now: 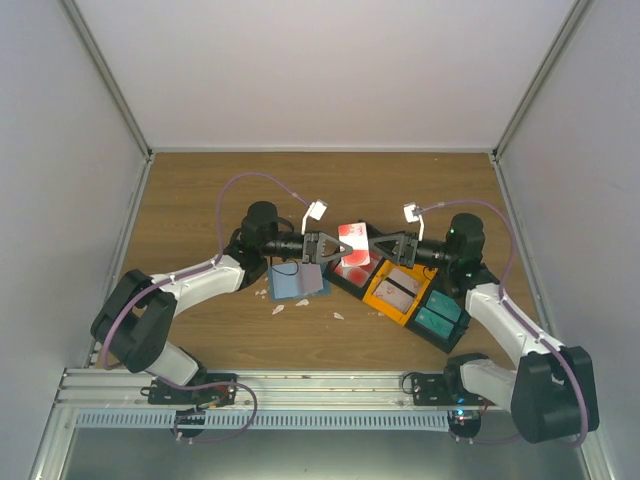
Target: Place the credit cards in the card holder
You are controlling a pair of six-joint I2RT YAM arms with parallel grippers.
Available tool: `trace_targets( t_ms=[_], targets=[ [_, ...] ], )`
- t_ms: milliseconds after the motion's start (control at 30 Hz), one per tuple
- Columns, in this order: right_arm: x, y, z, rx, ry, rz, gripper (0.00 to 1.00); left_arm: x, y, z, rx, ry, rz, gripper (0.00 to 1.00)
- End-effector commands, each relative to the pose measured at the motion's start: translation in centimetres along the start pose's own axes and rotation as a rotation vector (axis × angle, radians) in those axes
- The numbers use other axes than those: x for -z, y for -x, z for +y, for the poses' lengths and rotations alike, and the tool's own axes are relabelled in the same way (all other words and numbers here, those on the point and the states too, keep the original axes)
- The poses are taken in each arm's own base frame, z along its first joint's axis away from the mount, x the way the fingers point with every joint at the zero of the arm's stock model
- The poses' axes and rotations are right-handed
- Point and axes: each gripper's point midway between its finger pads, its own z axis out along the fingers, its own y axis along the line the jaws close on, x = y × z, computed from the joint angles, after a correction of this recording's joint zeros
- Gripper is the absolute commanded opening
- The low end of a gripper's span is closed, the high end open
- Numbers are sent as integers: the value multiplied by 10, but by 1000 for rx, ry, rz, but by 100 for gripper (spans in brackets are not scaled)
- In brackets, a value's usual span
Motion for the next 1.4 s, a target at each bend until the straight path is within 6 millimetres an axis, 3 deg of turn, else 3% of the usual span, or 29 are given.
trace_targets(
  t_ms=[0,333,500,633,933,1100,1367],
  targets=[
    [-3,2,6,33,23,22,31,1,13,-26,-96,-76,-7,0],
    [3,17,9,84,-57,-59,45,3,20,-15,-94,6,-55,0],
    [1,13,20,105,11,-39,50,3,21,-13,-93,17,-58,0],
    [-3,9,23,110,32,-19,50,3,22,-14,-93,16,-61,0],
    [-1,16,5,90,-78,-76,44,6,23,-10,-86,46,-83,0],
    [-5,10,17,101,-2,-27,48,6,23,-13,-94,33,-73,0],
    [-6,12,11,99,-37,-45,49,5,22,-10,-83,33,-69,0]
  ],
)
